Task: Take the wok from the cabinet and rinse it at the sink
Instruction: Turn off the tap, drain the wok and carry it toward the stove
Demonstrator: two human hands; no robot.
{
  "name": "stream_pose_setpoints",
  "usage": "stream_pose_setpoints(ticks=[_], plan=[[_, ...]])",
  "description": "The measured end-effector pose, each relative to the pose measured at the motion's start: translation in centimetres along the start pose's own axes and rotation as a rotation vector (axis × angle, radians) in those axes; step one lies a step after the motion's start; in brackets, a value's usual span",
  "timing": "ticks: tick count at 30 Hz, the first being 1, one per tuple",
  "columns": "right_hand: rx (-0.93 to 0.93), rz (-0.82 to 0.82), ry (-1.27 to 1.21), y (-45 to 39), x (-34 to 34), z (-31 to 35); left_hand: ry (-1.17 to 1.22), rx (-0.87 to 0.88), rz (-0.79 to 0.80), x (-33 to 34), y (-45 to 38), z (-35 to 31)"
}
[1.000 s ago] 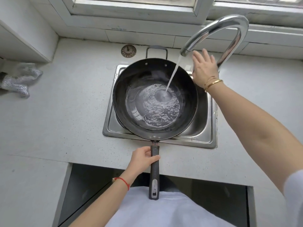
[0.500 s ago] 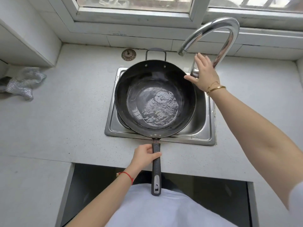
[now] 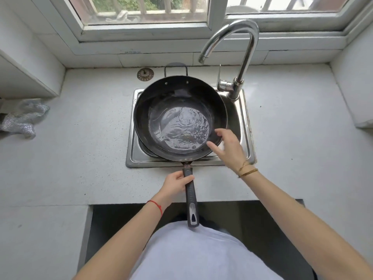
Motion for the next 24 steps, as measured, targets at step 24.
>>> stream_pose_setpoints(ticks=[24], plan=[[0.588, 0.090, -0.573, 12.9, 13.3, 3.6, 0.088, 0.022, 0.094, 0.1, -0.1, 0.3]])
Point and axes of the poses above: each hand's wrist, its own y-axis away from the middle knuckle, its own x-axis out of the palm, z = x × y, the point moved 6 cm from there along -y, towards the middle knuckle, and after that the axes turned 2 degrees about -x, right-handed, at the moved point
